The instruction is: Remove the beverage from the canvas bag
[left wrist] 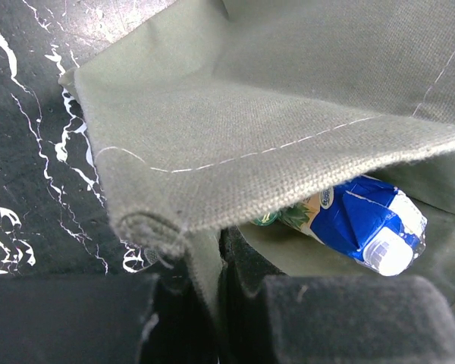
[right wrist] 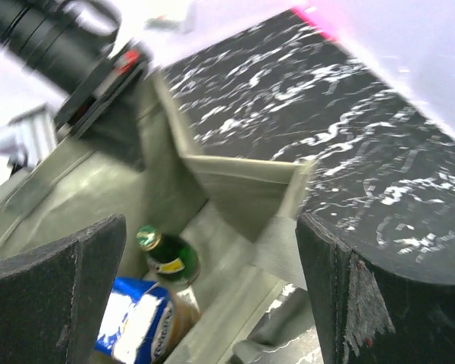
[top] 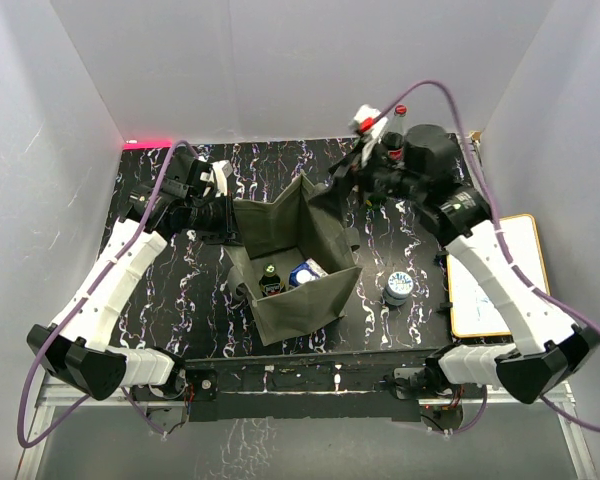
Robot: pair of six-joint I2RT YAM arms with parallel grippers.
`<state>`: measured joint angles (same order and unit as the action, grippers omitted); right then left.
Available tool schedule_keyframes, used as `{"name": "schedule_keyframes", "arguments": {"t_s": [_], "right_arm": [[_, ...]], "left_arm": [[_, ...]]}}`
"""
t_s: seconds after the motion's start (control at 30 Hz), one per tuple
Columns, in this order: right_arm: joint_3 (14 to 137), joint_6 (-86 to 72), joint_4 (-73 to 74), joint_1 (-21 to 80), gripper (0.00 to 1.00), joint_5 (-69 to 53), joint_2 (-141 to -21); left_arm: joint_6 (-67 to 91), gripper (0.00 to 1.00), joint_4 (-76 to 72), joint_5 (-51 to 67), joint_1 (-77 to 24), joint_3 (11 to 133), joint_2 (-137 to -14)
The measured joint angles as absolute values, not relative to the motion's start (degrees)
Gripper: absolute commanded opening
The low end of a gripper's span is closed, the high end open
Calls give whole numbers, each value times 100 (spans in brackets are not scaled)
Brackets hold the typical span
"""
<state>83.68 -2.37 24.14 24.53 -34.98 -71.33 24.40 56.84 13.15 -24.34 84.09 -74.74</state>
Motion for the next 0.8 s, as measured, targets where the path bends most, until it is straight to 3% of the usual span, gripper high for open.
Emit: {"name": "schedule_keyframes", "arguments": {"t_s": [0.27, 0.5, 0.8], "right_arm": [[8757, 1855, 4040, 3778, 98, -3177, -7660], [8868, 3107, 5170, 4261, 98, -2711, -7776], [8534, 3743, 5533, 4670, 98, -2733, -7113]], "left_arm": [[2460, 0, 5599, 1310, -2434, 8355, -7467], [2390, 0, 5599, 1313, -2434, 8355, -7470], [2272, 0, 5592, 1315, -2434, 8355, -7476]]}}
